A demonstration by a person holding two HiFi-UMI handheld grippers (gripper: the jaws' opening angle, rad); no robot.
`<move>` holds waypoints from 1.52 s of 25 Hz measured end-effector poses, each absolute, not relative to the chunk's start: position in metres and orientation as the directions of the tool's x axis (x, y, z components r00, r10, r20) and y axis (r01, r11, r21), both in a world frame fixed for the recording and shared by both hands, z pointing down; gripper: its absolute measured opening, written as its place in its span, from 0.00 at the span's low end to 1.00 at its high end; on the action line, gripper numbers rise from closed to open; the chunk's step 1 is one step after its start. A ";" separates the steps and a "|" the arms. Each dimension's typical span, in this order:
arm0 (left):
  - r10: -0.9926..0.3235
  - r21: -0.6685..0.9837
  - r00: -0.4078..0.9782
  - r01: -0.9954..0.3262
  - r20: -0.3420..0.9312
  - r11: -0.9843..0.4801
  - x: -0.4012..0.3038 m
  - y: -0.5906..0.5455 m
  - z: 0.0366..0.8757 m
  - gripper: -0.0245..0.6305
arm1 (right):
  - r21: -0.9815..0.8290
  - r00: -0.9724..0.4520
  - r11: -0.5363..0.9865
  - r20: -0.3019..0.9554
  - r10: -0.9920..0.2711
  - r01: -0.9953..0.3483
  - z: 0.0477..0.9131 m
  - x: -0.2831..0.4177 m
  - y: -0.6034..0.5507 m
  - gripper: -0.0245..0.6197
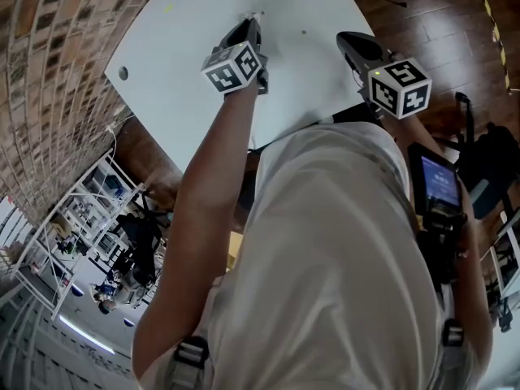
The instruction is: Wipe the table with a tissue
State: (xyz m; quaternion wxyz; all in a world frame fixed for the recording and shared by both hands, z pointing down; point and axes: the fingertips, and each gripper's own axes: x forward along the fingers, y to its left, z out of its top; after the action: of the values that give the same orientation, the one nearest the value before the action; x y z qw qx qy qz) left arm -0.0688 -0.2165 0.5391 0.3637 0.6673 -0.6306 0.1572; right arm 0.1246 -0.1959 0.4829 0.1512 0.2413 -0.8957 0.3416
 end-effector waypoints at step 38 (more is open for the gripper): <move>-0.676 0.364 0.389 -0.912 0.626 -0.188 -0.004 -0.176 0.541 0.09 | -0.524 -0.833 0.657 0.439 -0.337 -0.542 0.476 0.129 -0.200 0.05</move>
State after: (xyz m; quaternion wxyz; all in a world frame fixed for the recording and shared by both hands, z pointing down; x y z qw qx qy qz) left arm -0.0045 -0.1764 0.5405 0.3575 0.7527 -0.5276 0.1653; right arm 0.1287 -0.2000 0.4763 0.1536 0.2448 -0.8972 0.3338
